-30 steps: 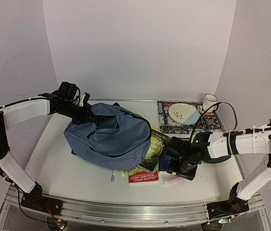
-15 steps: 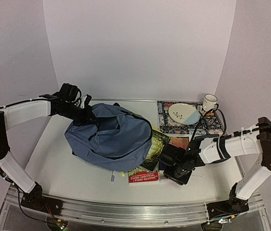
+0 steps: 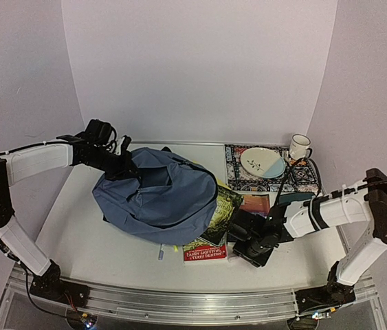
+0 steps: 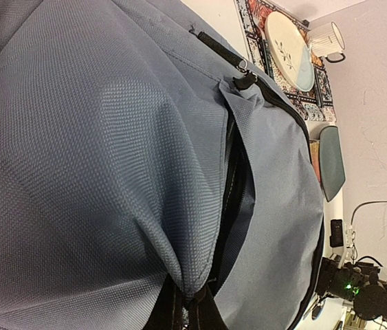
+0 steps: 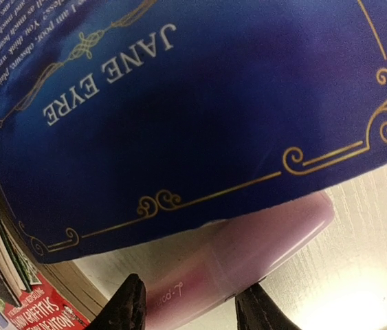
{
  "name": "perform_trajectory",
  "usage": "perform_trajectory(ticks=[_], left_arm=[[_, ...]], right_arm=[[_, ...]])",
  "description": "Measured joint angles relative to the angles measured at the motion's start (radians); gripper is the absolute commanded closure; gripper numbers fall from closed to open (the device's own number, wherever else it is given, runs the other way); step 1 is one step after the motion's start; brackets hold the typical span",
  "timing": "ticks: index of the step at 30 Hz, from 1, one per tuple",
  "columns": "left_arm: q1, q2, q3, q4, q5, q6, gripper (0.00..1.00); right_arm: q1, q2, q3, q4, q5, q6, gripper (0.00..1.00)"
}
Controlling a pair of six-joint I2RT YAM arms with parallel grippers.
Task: Pack the student bag
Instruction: Grab the pen from the center of the board, then place the pen in the lower front pocket of the bag.
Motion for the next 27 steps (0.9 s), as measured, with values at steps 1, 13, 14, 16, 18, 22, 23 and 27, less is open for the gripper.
perform_trajectory(ticks=[1, 13, 14, 16, 18, 22, 23, 27], left_arm=[[0.000, 0.001, 0.000, 0.000, 0.000, 0.000, 1.00], [0.000, 0.014, 0.000, 0.000, 0.006, 0.008, 1.00], [0.000, 0.016, 0.000, 0.000, 0.008, 0.010, 1.00], [0.000, 0.023, 0.000, 0.001, 0.010, 0.016, 1.00], [0.000, 0.028, 0.000, 0.000, 0.015, 0.027, 1.00], [0.000, 0.029, 0.008, 0.000, 0.023, 0.034, 1.00], [0.000, 0.030, 0.012, 0.000, 0.026, 0.036, 1.00], [-0.001, 0.042, 0.028, -0.001, 0.041, 0.041, 1.00]], right_arm=[[0.000, -0.003, -0.005, 0.004, 0.000, 0.006, 0.67], [0.002, -0.102, -0.062, -0.089, -0.008, -0.002, 1.00], [0.002, -0.113, -0.062, -0.098, -0.008, -0.005, 1.00], [0.002, -0.153, -0.047, -0.138, -0.006, -0.026, 1.00], [0.002, -0.179, 0.013, -0.188, 0.002, -0.074, 1.00], [0.002, -0.184, 0.138, -0.245, 0.034, -0.175, 1.00], [0.002, -0.183, 0.184, -0.253, 0.045, -0.211, 1.00], [0.002, -0.141, 0.374, -0.275, 0.064, -0.355, 1.00]])
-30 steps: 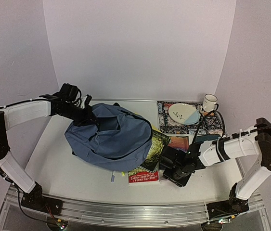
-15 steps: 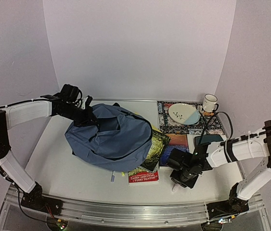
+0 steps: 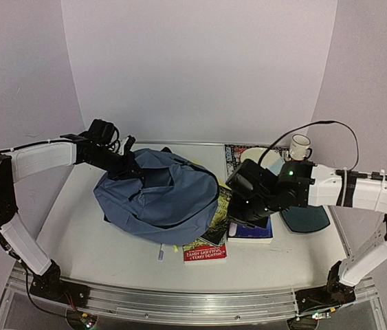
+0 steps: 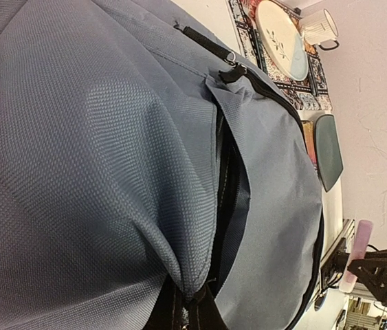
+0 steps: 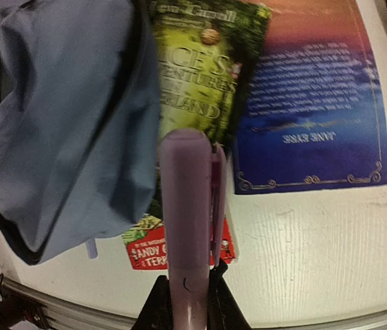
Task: Pack the student bag
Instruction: Place the pen in the lower front pocket of the bag.
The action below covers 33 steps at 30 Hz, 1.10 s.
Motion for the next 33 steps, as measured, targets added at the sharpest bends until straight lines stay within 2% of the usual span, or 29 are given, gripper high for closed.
perform_trajectory(ticks=[6, 11, 14, 23, 28, 33], left_arm=[[-0.003, 0.003, 0.005, -0.001, 0.014, 0.016, 1.00], [-0.010, 0.010, 0.027, -0.003, 0.017, 0.037, 1.00], [-0.018, 0.028, 0.045, -0.010, 0.012, 0.057, 1.00], [-0.038, 0.077, 0.077, -0.012, -0.041, 0.089, 1.00], [-0.071, 0.087, 0.107, -0.019, -0.083, 0.123, 1.00], [-0.082, 0.092, 0.127, -0.021, -0.085, 0.170, 1.00]], right_arm=[[-0.014, 0.139, 0.177, 0.069, -0.054, -0.169, 1.00], [-0.075, 0.267, 0.237, 0.201, -0.228, -0.263, 1.00], [-0.131, 0.392, 0.335, 0.280, -0.370, -0.297, 1.00], [-0.215, 0.637, 0.621, 0.404, -0.665, -0.307, 1.00], [-0.238, 0.727, 0.676, 0.455, -0.762, -0.259, 1.00], [-0.256, 0.795, 0.709, 0.476, -0.785, -0.197, 1.00]])
